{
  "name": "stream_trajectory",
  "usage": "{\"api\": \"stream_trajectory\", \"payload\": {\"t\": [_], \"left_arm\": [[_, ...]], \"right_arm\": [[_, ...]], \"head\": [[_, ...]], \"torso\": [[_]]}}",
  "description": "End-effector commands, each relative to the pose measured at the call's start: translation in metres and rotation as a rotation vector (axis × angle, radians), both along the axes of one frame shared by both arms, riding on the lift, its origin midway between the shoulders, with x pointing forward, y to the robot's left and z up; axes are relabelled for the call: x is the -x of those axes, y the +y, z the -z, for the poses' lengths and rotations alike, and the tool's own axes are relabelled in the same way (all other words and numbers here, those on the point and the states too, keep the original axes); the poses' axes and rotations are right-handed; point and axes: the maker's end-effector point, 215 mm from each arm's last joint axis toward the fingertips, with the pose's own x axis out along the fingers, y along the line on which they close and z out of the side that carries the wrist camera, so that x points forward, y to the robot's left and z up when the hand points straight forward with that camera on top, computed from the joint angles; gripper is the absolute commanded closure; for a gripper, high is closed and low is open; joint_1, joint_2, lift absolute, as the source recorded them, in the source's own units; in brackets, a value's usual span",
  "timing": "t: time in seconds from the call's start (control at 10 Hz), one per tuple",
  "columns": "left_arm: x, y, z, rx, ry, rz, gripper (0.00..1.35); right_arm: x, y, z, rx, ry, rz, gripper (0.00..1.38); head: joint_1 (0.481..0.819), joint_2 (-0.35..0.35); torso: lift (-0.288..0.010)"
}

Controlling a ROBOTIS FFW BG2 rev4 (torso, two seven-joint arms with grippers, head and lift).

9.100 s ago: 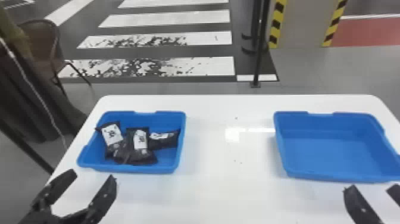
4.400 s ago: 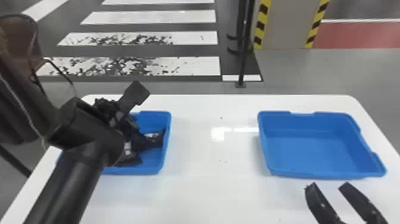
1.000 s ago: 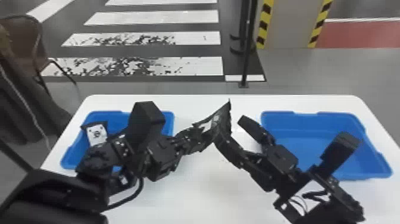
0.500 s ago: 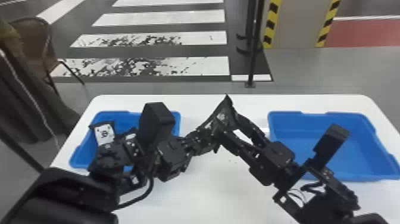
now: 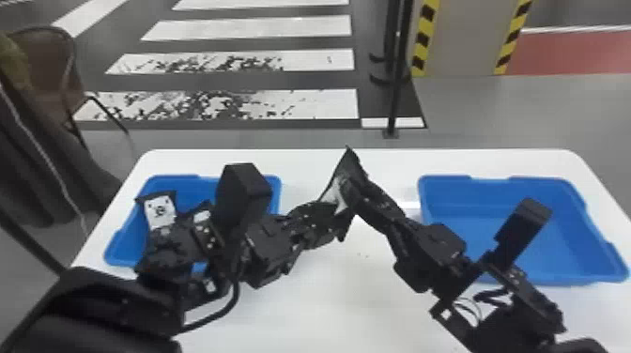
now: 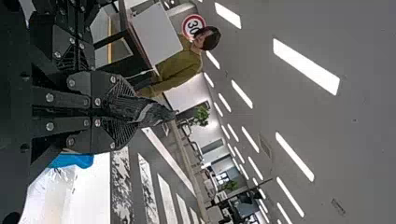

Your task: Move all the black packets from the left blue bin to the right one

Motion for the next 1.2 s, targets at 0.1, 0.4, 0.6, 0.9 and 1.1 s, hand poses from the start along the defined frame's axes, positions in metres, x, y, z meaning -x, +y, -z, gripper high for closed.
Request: {"api": "stream_trajectory", "payload": {"t": [0.1, 0.4, 0.6, 0.9, 1.1], "left_arm": [[0.004, 0.007, 0.003, 0.036, 0.005, -0.017, 0.08], [0.002, 0.042, 0.007, 0.060, 0.002, -0.094, 0.20], [-0.001, 0.076, 0.009, 0.077, 0.005, -0.165, 0.20], [-0.003, 0.108, 0.004, 0.078, -0.024, -0.230, 0.20], [0.000, 0.125, 0.005, 0.088, -0.026, -0.275, 0.20]], "right_arm": [[-0.017, -0.037, 0.010, 0.032, 0.005, 0.080, 1.28], [-0.060, -0.163, 0.040, 0.210, 0.011, 0.325, 1.28], [-0.082, -0.257, 0.083, 0.363, 0.066, 0.459, 1.28], [-0.098, -0.311, 0.128, 0.421, 0.157, 0.528, 0.91], [-0.082, -0.335, 0.109, 0.511, 0.107, 0.597, 0.01]], "head": [[0.695, 0.065], [0.695, -0.015], [0.695, -0.073], [0.695, -0.156], [0.695, -0.169]], "torso": [[-0.140], [-0.140], [-0.140], [-0.140], [-0.140]]}}
